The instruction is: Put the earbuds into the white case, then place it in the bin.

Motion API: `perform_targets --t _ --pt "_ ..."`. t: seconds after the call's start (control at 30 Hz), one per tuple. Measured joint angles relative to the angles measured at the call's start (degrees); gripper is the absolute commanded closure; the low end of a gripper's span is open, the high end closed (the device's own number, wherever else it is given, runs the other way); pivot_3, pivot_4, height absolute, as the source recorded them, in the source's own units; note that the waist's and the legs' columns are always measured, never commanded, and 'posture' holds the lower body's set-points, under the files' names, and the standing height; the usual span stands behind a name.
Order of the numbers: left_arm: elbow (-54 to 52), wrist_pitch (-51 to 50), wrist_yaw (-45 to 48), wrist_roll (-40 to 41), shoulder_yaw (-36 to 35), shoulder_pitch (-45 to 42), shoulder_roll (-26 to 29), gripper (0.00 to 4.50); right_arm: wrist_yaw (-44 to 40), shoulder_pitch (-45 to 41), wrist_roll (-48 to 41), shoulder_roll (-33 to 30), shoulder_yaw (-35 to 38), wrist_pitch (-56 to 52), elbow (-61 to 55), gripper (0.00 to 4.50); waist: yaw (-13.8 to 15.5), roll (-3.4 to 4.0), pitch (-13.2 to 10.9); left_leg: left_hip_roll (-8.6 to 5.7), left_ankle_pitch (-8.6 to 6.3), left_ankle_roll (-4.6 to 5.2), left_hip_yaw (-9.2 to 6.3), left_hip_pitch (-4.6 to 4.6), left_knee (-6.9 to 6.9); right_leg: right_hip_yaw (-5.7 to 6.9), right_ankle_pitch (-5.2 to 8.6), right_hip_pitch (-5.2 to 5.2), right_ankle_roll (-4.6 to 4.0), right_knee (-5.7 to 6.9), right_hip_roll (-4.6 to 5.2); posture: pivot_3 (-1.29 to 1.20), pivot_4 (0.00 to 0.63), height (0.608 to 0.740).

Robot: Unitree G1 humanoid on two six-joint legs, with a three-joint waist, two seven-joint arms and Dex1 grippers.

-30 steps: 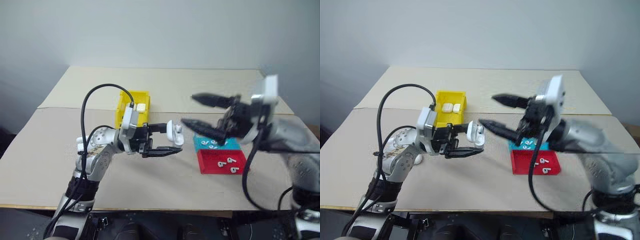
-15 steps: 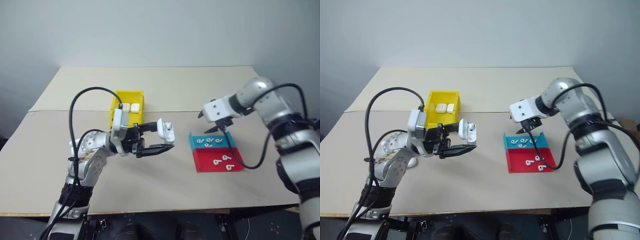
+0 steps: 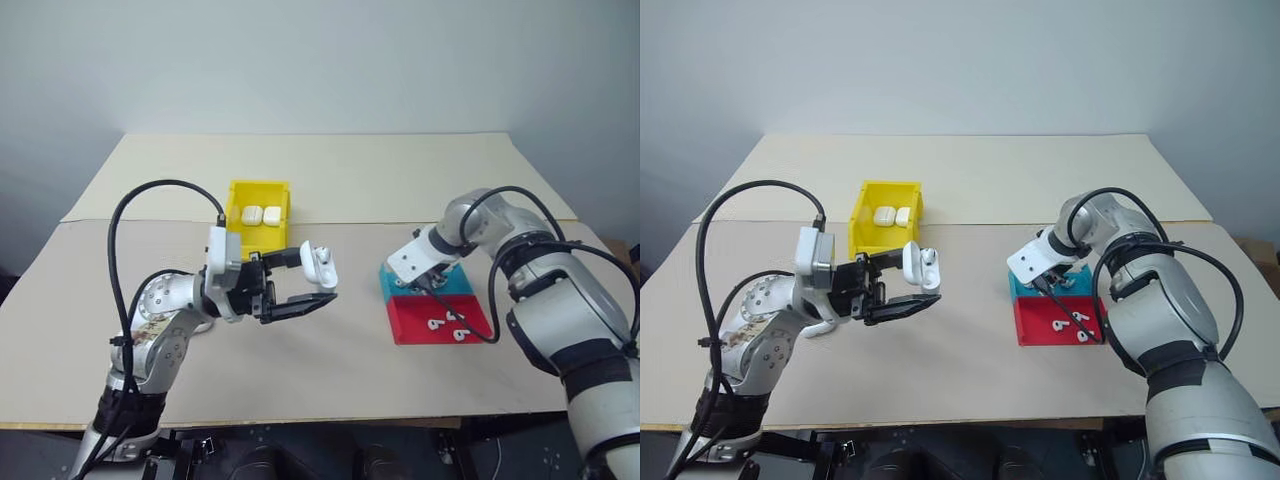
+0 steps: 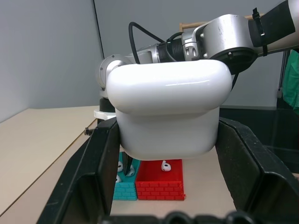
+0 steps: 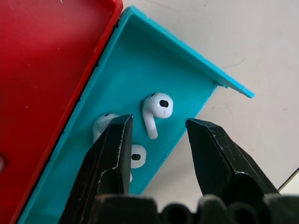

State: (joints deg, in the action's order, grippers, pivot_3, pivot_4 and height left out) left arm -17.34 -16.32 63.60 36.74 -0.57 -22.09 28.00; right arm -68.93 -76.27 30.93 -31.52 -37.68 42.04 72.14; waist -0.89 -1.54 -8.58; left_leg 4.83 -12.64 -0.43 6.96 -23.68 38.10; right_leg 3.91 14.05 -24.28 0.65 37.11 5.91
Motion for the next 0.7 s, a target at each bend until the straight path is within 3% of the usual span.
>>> perform_targets --t 0.53,0.63,0.7 --pt "-1.50 -0.19 -1.84 0.52 -0.01 0.65 0.81 1.72 5.11 0.00 3.74 1.92 0.24 -0.04 1.67 2.28 -0.05 0.01 -0.01 0.01 0.03 -0.04 -0.01 0.08 -0.02 0.00 0.00 0.06 -0.01 0.00 -0.02 0.00 0.150 0.740" --pt "-2.42 -0.18 -2.27 0.53 -0.24 1.51 1.07 1.72 5.25 0.00 3.93 2.12 0.24 -0.04 1.84 2.92 -0.05 0.02 -0.01 0.01 0.02 -0.04 -0.01 0.12 -0.03 -0.01 0.00 0.09 -0.01 0.00 -0.02 0.00 0.150 0.740" --pt "-2.55 -0.19 -2.42 0.54 -0.50 2.16 1.27 1.72 5.27 0.00 3.91 2.34 0.29 -0.04 2.20 3.60 -0.06 0.01 -0.01 0.01 0.03 -0.04 -0.01 0.14 -0.03 -0.01 0.00 0.10 -0.01 0.02 -0.02 0.00 0.150 0.740"
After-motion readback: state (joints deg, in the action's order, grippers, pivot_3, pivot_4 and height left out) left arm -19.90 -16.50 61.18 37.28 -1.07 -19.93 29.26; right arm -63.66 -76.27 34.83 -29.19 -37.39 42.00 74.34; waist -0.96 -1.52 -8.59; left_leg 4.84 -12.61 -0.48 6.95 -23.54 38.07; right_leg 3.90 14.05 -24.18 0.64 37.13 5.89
